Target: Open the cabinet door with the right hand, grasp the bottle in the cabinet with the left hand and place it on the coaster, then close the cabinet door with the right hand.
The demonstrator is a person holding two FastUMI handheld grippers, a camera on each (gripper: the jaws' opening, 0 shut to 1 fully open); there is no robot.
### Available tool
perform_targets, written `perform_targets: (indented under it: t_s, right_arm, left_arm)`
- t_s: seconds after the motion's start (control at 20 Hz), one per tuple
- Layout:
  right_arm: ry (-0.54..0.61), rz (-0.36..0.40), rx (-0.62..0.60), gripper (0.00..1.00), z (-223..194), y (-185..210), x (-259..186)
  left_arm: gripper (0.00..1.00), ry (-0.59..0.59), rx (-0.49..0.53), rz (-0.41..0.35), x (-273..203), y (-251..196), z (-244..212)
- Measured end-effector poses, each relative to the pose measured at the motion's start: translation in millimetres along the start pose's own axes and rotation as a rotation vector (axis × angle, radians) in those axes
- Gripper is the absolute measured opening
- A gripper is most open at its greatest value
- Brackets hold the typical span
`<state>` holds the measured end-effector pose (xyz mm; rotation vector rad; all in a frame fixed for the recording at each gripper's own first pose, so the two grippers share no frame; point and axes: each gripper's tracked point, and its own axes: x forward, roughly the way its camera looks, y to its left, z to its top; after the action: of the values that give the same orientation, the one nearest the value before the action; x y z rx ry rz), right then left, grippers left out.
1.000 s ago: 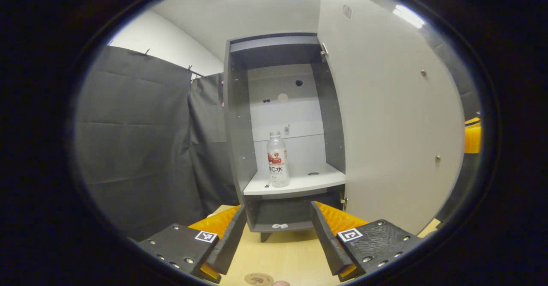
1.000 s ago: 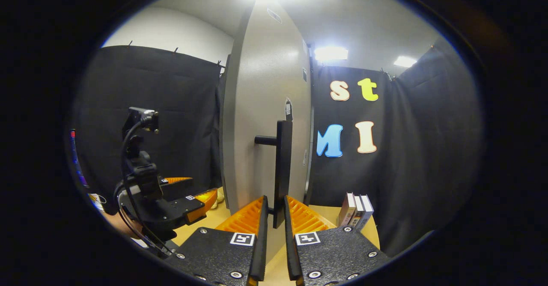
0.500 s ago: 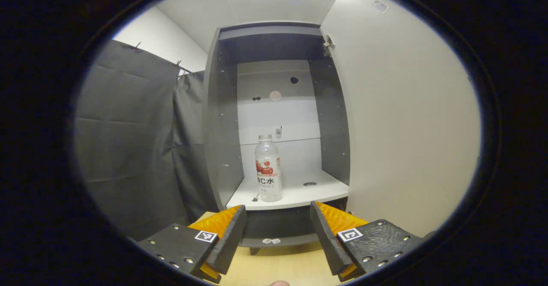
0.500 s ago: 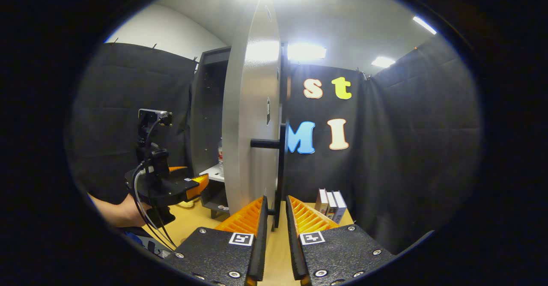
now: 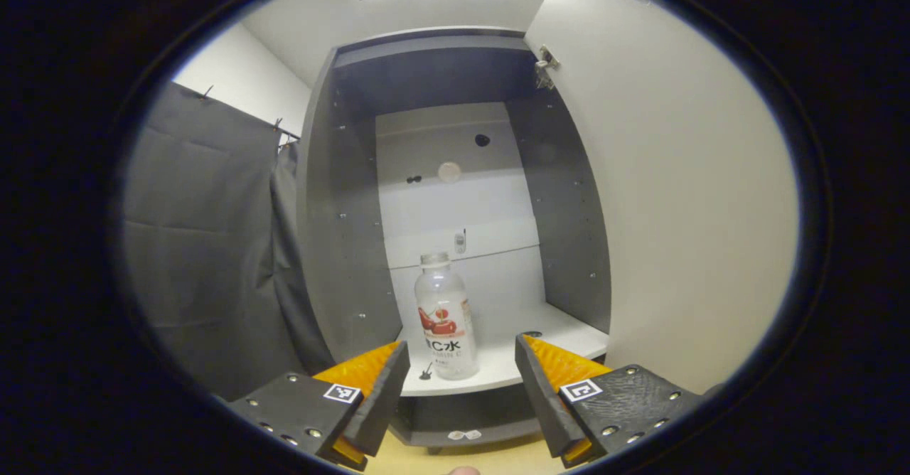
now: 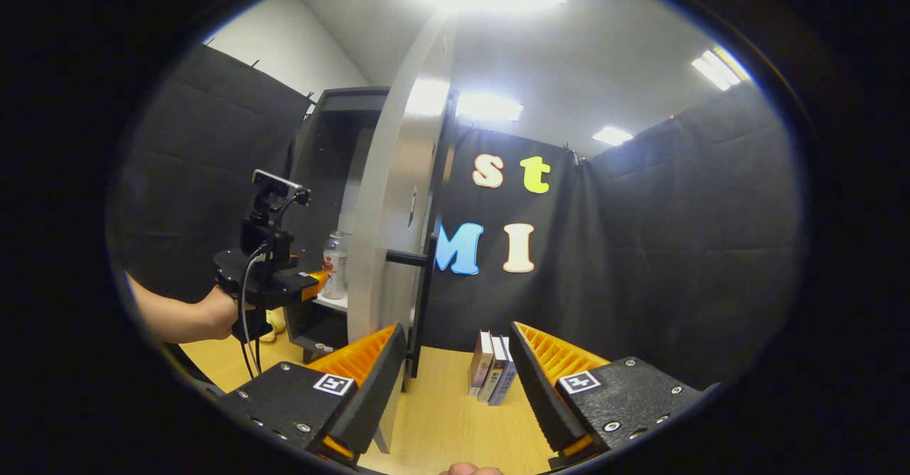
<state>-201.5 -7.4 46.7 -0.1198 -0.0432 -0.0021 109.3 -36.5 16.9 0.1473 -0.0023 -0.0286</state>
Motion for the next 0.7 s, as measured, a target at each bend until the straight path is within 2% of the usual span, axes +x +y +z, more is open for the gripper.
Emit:
perform_targets:
  t_s: [0.2, 0.35, 0.5, 0.7]
  right_arm:
    - [0.019, -0.099, 0.143, 0.92, -21, -24, -38]
    - [0.032, -0.24, 0.247, 0.93, -37, -53, -60]
    - [0.079, -0.343, 0.286, 0.93, -56, -64, -65]
    - [0.125, -0.393, 0.262, 0.95, -67, -52, -47]
  left_arm:
    - [0.86, -0.006, 0.013, 0.01, 36, 6, -4]
    - [0.86, -0.006, 0.009, -0.001, 64, 10, -13]
    - [0.85, 0.014, -0.014, -0.008, 90, 14, -29]
    - [0.81, 0.0, -0.021, -0.028, 115, 12, -35]
